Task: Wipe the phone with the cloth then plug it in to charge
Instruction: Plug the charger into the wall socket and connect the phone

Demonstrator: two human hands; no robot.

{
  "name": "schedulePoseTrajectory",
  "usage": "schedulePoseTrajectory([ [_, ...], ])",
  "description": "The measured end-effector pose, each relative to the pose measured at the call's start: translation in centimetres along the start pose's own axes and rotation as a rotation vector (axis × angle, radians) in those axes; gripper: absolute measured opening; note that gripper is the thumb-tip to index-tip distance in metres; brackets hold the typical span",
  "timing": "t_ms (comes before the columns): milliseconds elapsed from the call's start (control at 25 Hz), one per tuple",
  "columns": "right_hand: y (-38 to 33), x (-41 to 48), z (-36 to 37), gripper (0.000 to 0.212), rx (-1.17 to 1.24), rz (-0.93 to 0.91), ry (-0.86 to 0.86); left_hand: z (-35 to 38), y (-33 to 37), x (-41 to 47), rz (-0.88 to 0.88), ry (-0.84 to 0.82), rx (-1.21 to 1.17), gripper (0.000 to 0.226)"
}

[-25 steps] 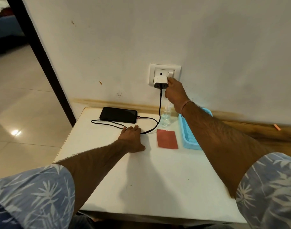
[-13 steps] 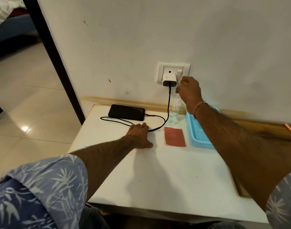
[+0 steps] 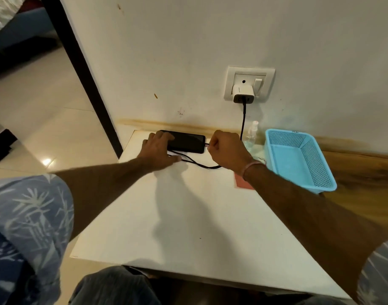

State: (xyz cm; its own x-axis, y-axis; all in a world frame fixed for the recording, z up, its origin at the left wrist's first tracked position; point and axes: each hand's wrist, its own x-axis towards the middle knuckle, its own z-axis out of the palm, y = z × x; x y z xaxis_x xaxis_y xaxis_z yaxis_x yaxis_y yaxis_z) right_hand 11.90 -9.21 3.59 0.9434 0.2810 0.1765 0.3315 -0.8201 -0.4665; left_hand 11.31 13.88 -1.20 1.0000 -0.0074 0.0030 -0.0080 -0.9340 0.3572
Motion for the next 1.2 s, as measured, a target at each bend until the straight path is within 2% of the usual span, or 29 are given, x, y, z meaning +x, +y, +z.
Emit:
schedulePoseTrajectory([
  [120, 0.8, 2.5, 2.3, 0.022, -0.144, 0.065, -0.153, -0.6, -0.3, 2.4, -0.017, -0.057, 0.044, 0.083],
  [360, 2.8, 6.0, 4.9, 0.039, -0.247, 0.151, -0.228, -1.3, -1.2, 5.5, -0.047, -0.189, 0.016, 0.093],
  [440, 3.4, 6.6, 5.4, 0.037, -0.253, 0.159, -0.213, -1.2, -1.6, 5.8, -0.025, -0.211, -0.012, 0.091],
  [720, 3.4, 7.0, 6.6, 0.009, -0.177, 0.157, -0.054, -1.0, -2.2, 6.2, 0.057, -0.222, 0.006, 0.088],
  [1200, 3.2, 6.7, 7.0, 0.013, -0.047, 0.212, 0.036, -0.9, -0.5, 7.4, -0.002, -0.256, 0.086, 0.082],
])
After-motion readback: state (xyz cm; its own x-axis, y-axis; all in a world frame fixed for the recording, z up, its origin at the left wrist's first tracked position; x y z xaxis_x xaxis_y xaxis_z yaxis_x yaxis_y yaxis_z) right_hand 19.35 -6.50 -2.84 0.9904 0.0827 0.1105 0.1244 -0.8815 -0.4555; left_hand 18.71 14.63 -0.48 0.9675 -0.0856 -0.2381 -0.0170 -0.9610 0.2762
